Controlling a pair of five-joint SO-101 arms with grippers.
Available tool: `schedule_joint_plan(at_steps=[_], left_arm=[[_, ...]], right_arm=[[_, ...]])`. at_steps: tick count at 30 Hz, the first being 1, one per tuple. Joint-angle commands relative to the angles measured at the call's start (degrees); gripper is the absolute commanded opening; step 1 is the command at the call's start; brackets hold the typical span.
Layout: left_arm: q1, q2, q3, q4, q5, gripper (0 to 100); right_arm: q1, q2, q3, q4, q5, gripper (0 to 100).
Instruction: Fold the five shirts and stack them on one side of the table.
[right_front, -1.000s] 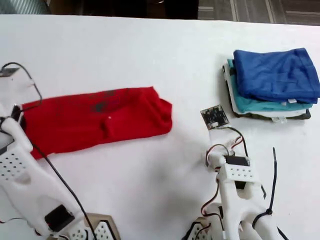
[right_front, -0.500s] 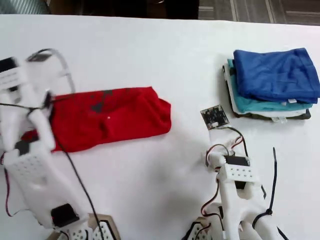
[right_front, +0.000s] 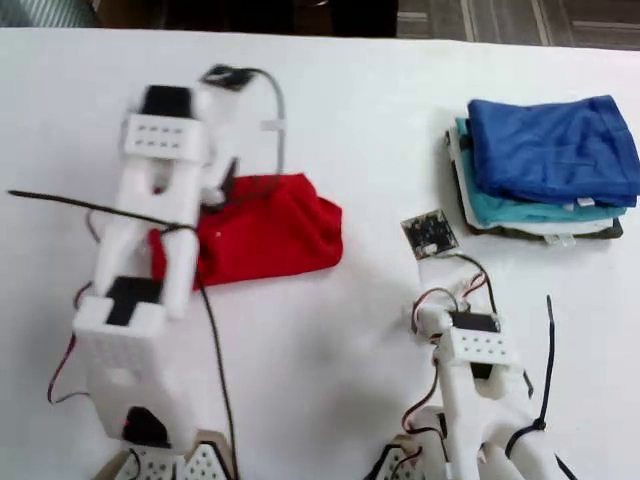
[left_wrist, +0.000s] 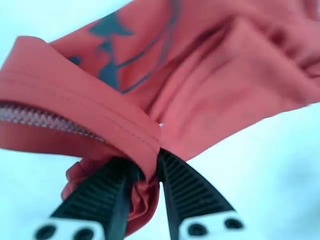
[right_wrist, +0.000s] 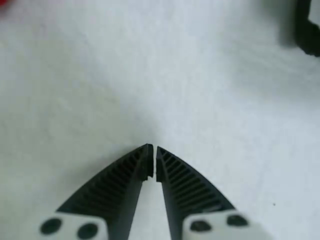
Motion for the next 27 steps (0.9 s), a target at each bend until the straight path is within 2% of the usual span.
schedule_joint_plan(at_steps=[1,7,16,21,27], left_arm=[[5.7,-3.8,-2.2,0.7,2.5,3],[10.9,-3.4,-2.0,-2.8,3.8,3],[11.3,6.2,-2.6,-10.1,3.6,3],[11.4,6.6,-2.7,-13.1,3.6,3],[11.8,6.9,-7.3,-13.0,3.7,3]], right_arm=[[-0.1,-1.5,-0.4,-1.1,-0.5,2.0],[-0.1,-1.5,-0.4,-1.1,-0.5,2.0],[-0.1,-1.5,-0.4,-1.1,-0.5,2.0],[-0.1,-1.5,-0.4,-1.1,-0.5,2.0],[-0.1,-1.5,-0.2,-1.9,-0.5,2.0]])
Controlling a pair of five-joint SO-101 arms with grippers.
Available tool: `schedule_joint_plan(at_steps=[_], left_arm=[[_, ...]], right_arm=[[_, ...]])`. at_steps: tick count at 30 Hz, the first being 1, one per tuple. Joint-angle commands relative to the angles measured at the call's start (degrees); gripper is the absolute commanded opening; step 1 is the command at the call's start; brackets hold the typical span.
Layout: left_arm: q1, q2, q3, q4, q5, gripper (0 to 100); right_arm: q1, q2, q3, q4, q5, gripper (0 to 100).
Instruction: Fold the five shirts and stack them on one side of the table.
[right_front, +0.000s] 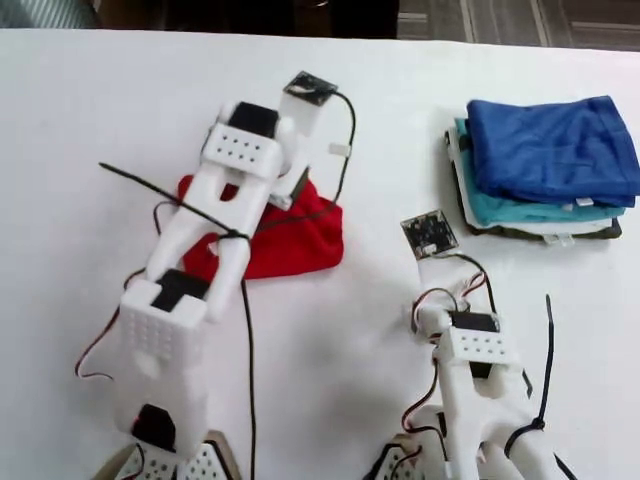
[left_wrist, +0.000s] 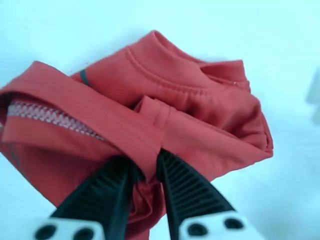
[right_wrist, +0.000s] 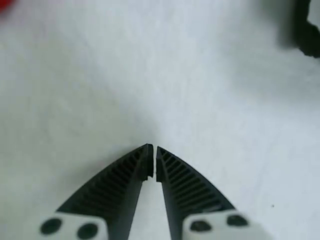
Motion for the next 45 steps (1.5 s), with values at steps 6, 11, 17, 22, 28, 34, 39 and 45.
schedule_joint_plan(at_steps=[6,11,17,22,28,34,39,45], left_arm=[[4.7,-0.6,-6.0,0.4,0.3,3],[5.9,-0.5,-6.1,-0.2,0.3,3],[4.6,-0.5,-6.0,0.2,0.3,8],[1.8,-0.8,-6.5,1.3,0.3,23],[-5.1,-0.9,-9.5,4.3,0.0,19],[-13.7,-0.9,-13.4,7.8,0.0,4],[-22.6,-1.4,-16.0,13.7,-4.0,3],[-32.7,-15.3,-7.8,13.5,-6.1,3]], right_arm=[[-0.1,-1.5,-0.2,-1.3,-0.5,2.0],[-0.1,-1.5,-0.2,-1.3,-0.5,2.0],[-0.1,-1.5,-0.2,-1.3,-0.5,2.0],[-0.1,-1.5,-0.2,-1.3,-0.5,2.0],[-0.1,-1.5,-0.2,-1.3,-0.6,2.0],[-0.1,-1.5,-0.2,-1.3,-0.6,2.0],[-0.1,-1.5,-0.2,-1.3,-0.6,2.0],[-0.2,-1.5,-0.2,-1.3,-0.6,2.0]])
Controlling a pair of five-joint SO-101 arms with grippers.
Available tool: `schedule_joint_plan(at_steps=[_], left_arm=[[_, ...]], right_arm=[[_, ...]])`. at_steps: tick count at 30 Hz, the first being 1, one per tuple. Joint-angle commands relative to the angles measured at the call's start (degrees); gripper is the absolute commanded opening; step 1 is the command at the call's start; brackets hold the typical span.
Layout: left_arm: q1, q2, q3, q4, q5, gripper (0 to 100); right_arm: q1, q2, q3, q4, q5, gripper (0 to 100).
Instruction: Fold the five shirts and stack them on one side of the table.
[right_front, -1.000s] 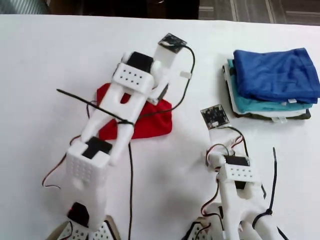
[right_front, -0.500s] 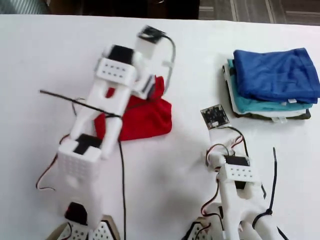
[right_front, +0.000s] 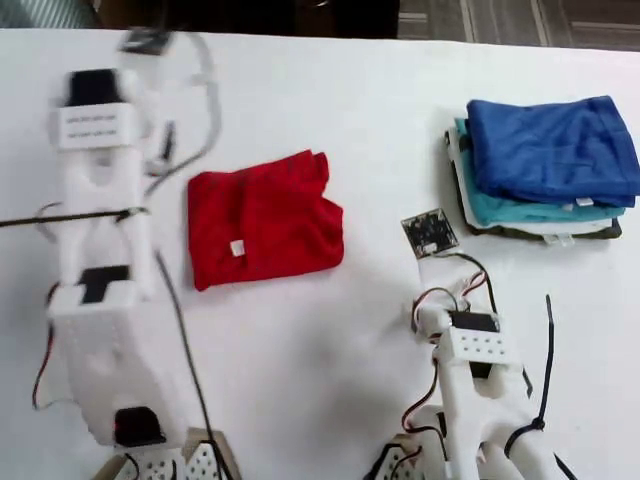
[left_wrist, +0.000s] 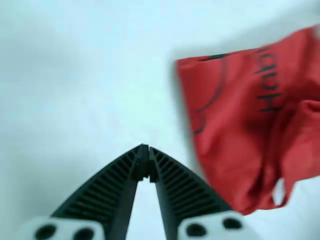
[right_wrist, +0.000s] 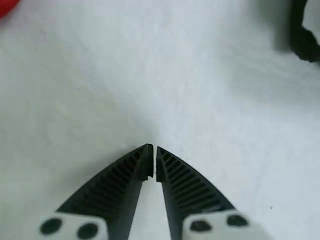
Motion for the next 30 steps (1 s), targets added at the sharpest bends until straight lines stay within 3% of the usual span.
schedule_joint_plan(at_steps=[1,8,19,30], left_arm=[[-4.6,-14.0,6.9,0.8,-2.7,3],[-9.4,-30.2,34.4,-11.5,-4.4,3],[-13.1,-40.0,58.7,-21.9,-4.5,3],[-15.2,-50.7,93.1,-49.2,-4.6,3]], right_arm=[[-0.2,-1.5,-0.2,-0.8,-0.6,2.0],[-0.3,-1.5,-0.2,-0.8,-0.6,2.0],[-0.3,-1.5,-0.2,-0.7,-0.6,2.0],[-0.3,-1.5,-0.2,-0.7,-0.6,2.0]])
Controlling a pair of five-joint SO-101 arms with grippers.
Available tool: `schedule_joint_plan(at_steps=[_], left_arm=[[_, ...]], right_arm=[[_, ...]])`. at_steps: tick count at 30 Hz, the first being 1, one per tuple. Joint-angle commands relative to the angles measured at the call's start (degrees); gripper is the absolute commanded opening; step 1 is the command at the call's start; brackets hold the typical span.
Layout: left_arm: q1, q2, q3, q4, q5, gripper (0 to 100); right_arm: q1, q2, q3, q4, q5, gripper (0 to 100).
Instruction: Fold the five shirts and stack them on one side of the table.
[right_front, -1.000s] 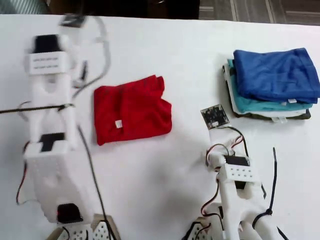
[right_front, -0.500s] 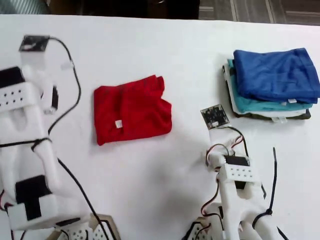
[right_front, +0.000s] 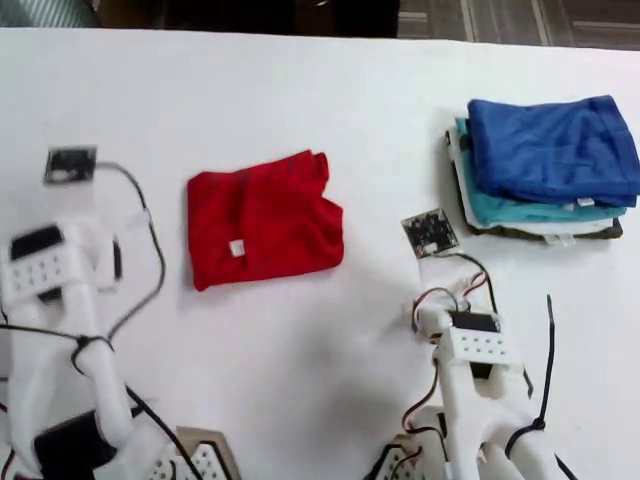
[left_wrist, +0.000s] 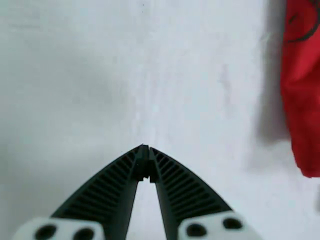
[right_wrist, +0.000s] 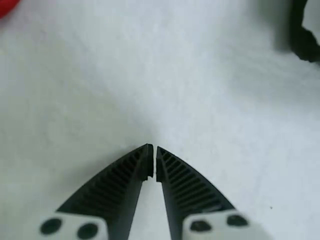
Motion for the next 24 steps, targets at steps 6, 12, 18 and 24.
schedule_joint_plan(at_steps=[6,12,18,24], left_arm=[[-0.5,-2.5,7.3,-7.3,2.5,3],[-0.3,-2.5,9.7,-10.5,4.5,3],[-0.3,-2.5,13.1,-15.1,4.6,3],[-0.1,-2.5,14.1,-16.0,4.6,3]], right_arm=[[-0.3,-1.5,-0.2,-0.7,-0.6,2.0],[-0.5,-1.5,-6.4,3.2,-0.5,2.0],[-9.3,-1.4,-28.9,21.2,-0.5,2.0],[-23.4,4.1,-44.4,26.0,-0.7,1.9]])
